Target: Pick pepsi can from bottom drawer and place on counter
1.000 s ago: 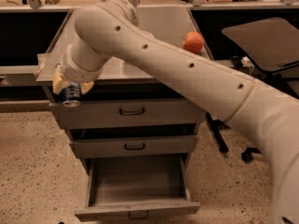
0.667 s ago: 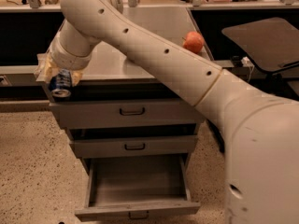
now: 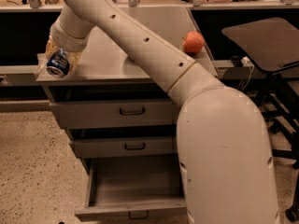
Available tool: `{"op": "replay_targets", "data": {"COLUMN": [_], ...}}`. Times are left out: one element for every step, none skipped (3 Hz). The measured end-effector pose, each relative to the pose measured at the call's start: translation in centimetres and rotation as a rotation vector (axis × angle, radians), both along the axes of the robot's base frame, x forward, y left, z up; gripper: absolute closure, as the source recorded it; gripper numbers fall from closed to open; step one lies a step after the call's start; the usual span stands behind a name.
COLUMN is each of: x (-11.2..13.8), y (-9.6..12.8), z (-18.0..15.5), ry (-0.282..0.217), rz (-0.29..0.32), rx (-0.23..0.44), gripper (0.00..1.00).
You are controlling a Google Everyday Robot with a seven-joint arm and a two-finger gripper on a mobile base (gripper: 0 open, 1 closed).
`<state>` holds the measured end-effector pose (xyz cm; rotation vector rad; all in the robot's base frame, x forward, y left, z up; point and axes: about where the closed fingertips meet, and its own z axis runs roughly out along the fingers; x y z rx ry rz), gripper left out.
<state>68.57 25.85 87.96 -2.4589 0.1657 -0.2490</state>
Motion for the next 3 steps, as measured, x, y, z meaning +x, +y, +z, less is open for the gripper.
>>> {"op": "replay_targets", "data": {"x": [2.4,4.0,4.1], "y": [-1.0,-1.9,-1.9], "z": [-0.2,-0.6,-1.0], "ry": [0.05,0.109,0.128], "rz": [-0.163,-0.309,-0.336], "rx": [-0.018,-0.047,-0.048], "gripper": [0.61,0.37,0.06]}}
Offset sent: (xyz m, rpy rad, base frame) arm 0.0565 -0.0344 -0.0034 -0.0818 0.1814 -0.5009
